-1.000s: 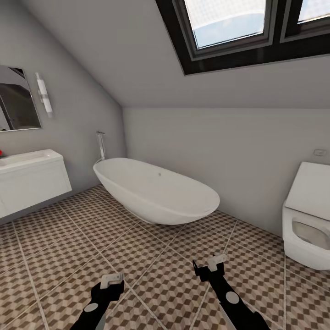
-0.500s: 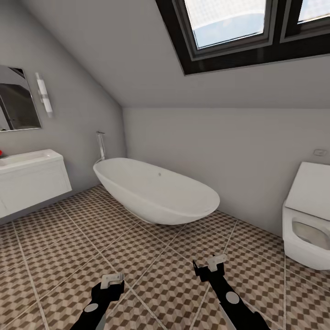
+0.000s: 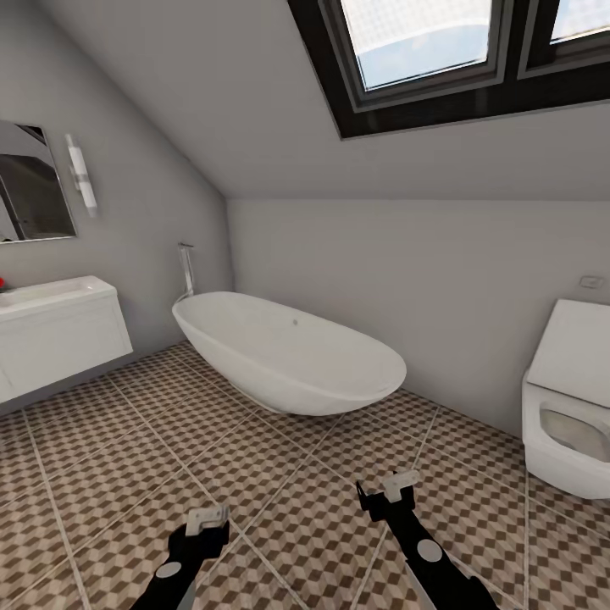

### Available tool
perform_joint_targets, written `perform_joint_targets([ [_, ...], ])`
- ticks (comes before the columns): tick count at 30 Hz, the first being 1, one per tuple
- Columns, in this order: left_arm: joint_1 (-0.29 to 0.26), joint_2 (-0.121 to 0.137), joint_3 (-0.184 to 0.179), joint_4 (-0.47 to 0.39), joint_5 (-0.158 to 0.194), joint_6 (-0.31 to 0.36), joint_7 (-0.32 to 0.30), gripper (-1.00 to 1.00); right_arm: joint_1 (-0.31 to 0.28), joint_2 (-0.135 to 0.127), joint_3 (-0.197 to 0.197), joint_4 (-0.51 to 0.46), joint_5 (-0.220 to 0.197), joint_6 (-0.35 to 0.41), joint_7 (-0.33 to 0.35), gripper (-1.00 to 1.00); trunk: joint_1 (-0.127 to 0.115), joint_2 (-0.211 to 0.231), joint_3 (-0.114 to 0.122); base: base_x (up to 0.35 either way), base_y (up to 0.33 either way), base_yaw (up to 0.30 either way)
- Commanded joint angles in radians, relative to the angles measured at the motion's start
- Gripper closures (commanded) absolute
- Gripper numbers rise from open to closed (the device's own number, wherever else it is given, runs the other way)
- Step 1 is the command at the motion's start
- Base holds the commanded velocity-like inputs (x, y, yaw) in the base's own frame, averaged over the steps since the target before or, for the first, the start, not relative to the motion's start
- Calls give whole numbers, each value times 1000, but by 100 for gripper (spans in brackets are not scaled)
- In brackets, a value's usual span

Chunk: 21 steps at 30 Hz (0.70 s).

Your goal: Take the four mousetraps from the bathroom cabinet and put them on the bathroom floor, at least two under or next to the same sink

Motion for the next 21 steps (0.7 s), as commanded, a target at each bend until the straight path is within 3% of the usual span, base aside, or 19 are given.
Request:
perform_joint_targets([
  [1,0,0,1,0,2,2,4,-100,-1,0,-1,1,6,-3,0,-100,0,-1,-1,0,0,0],
  [16,0,-8,2,-3,-1,7,7,-100,-1,-1,-2,-1,7,1,-1,-100,0,-1,-1,0,0,0],
  [21,-2,-4,7,-35,-3,115,11,-100,-11,-2,-7,-77,8,73,-22,-100,0,-1,-1,0,0,0],
])
